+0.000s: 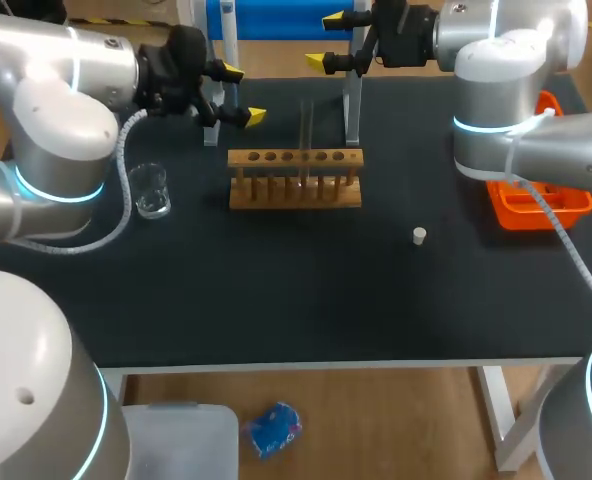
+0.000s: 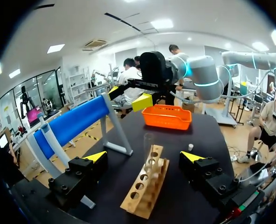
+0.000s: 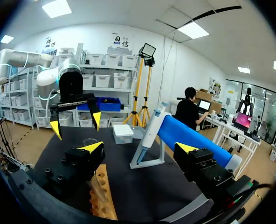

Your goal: Invert the test tube, pick up the pipette, mount the tip to pipette, aspirate from beaker and dispense into the tube, eject the tip, return the pipette, and cap with the stopper.

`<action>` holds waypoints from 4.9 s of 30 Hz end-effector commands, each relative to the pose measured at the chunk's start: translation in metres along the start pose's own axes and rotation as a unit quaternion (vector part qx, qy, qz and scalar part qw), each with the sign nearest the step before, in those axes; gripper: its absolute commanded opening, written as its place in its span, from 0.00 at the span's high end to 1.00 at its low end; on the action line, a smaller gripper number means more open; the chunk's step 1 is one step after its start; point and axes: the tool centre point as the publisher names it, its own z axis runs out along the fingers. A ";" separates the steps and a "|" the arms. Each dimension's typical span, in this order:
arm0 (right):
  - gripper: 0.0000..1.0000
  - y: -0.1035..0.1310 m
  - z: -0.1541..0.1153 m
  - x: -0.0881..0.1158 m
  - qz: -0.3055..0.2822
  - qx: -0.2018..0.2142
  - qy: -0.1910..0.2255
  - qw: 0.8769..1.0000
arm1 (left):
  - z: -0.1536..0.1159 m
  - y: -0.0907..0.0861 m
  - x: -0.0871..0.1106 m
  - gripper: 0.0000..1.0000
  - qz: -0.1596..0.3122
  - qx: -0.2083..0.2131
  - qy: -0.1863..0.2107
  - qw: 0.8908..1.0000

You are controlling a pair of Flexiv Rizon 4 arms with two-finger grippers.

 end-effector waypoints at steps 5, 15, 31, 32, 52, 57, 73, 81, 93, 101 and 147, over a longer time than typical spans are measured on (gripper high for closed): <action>0.00 0.000 0.000 0.000 0.000 0.001 0.000 1.000 | 0.005 0.001 0.001 0.00 0.003 0.003 -0.009 1.000; 0.00 0.008 -0.055 -0.003 -0.016 -0.005 -0.007 1.000 | 0.005 0.001 0.001 0.00 0.003 0.003 -0.009 1.000; 0.00 -0.038 -0.171 0.066 -0.024 0.046 0.041 0.998 | 0.005 0.001 0.001 0.00 0.003 0.003 -0.009 1.000; 0.00 -0.038 -0.171 0.066 -0.024 0.046 0.041 0.998 | 0.005 0.001 0.001 0.00 0.003 0.003 -0.009 1.000; 0.00 -0.052 -0.166 0.074 -0.015 0.056 0.042 0.997 | 0.005 0.001 0.001 0.00 0.003 0.003 -0.009 1.000; 0.00 -0.089 -0.169 0.096 0.004 0.080 0.035 0.996 | 0.005 0.001 0.001 0.00 0.003 0.003 -0.009 1.000; 0.00 -0.169 -0.171 0.134 0.040 0.087 0.009 0.995 | 0.005 0.001 0.001 0.00 0.003 0.003 -0.009 1.000; 0.00 -0.203 -0.174 0.139 0.060 0.117 -0.005 0.991 | 0.005 0.001 0.001 0.00 0.003 0.003 -0.009 1.000; 0.00 -0.246 -0.177 0.151 0.072 0.137 0.025 0.988 | 0.005 0.001 0.001 0.00 0.003 0.003 -0.009 1.000; 0.00 -0.258 -0.175 0.152 0.070 0.140 0.035 0.987 | 0.005 0.001 0.001 0.00 0.003 0.003 -0.009 1.000; 0.51 -0.284 -0.162 0.154 0.068 0.175 0.029 0.982 | 0.005 0.001 0.001 0.00 0.003 0.003 -0.009 1.000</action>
